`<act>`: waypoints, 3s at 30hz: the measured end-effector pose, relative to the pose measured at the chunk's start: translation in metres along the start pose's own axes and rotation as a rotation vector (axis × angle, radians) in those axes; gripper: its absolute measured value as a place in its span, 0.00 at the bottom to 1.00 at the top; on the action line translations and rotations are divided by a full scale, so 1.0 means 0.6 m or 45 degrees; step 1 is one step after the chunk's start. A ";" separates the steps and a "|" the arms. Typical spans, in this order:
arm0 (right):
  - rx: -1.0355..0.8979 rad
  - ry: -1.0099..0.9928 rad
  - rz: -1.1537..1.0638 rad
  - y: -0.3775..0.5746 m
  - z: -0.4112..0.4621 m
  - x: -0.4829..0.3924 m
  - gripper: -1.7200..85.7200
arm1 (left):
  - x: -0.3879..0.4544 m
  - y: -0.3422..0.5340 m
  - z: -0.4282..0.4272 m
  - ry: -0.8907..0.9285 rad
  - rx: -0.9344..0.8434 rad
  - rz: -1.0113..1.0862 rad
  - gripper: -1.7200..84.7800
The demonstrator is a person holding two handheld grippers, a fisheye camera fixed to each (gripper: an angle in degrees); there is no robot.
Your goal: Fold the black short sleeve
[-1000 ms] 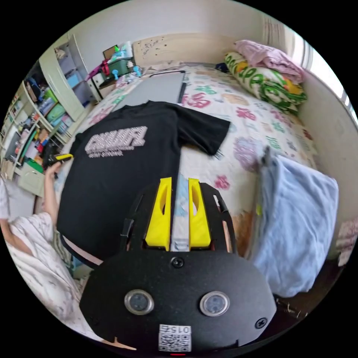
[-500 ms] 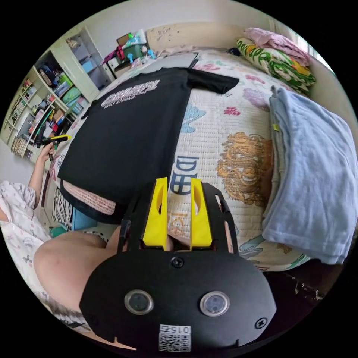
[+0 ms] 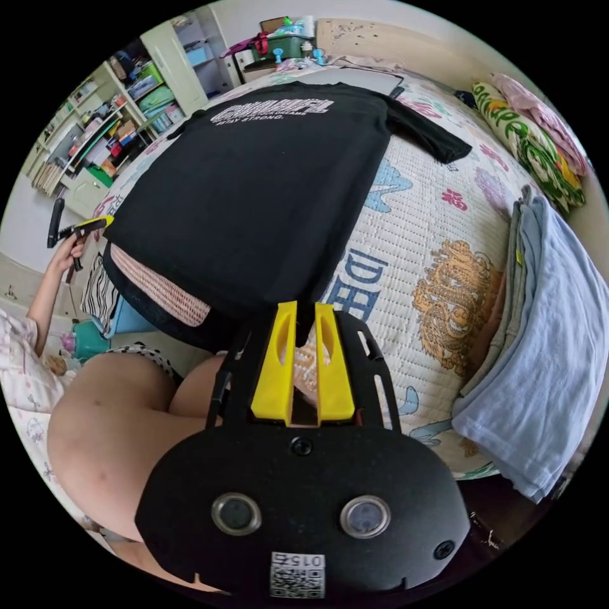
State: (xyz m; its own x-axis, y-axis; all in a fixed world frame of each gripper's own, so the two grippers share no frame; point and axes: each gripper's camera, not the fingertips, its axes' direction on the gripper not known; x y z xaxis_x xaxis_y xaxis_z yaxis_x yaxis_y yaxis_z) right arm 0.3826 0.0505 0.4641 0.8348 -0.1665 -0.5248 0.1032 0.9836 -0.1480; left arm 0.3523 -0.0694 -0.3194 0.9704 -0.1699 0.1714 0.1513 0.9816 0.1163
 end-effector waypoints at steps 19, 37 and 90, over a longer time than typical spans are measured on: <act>0.017 0.057 -0.026 0.205 -0.239 -0.398 0.02 | 0.022 0.088 0.056 -0.185 -0.047 -0.069 0.02; 0.891 -0.278 0.491 0.562 -0.827 -0.539 0.01 | 0.034 0.121 0.106 -0.263 -0.111 -0.038 0.01; 0.961 -0.504 0.382 0.521 -1.177 -0.698 0.08 | -0.031 0.112 0.055 -0.147 -0.196 -0.033 0.01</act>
State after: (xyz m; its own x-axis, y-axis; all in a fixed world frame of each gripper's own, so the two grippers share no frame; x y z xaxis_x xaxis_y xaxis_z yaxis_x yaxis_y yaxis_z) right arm -0.3167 0.3790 0.0458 0.9945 0.0033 -0.1051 0.0619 0.7892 0.6111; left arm 0.3381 -0.0034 -0.2825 0.9392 -0.1952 0.2826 0.2113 0.9770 -0.0274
